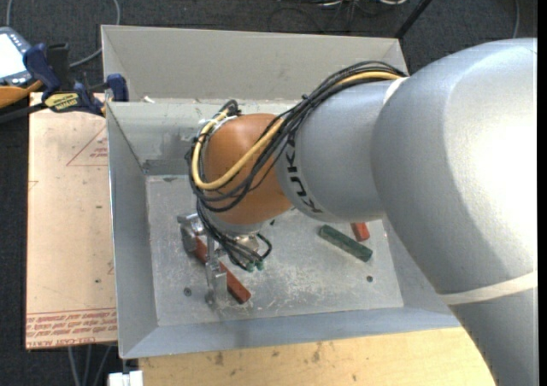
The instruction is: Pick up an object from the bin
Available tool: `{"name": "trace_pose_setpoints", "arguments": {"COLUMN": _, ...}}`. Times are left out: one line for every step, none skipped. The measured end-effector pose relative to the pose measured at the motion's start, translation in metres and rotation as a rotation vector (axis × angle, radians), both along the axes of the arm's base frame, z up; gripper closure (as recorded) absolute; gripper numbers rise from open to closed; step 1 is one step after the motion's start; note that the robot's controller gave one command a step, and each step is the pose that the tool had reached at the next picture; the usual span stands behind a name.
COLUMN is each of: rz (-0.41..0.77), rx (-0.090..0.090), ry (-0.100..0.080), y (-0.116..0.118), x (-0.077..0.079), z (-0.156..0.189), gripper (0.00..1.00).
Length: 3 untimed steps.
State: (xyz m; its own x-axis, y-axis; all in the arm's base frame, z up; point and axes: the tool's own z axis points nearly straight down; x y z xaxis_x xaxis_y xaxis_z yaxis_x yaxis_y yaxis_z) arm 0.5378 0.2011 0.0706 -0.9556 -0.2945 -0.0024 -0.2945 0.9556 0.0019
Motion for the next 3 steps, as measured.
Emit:
{"name": "trace_pose_setpoints", "arguments": {"rz": -0.236, "rx": -0.001, "ry": -0.001, "y": -0.072, "x": -0.003, "z": 0.0, "gripper": 0.0}}
{"name": "trace_pose_setpoints", "arguments": {"rz": -0.235, "rx": 0.0, "ry": 0.002, "y": -0.071, "x": -0.004, "z": 0.001, "gripper": 1.0}}
{"name": "trace_pose_setpoints", "arguments": {"rz": -0.213, "rx": 0.003, "ry": -0.009, "y": -0.033, "x": 0.025, "z": 0.14, "gripper": 1.0}}
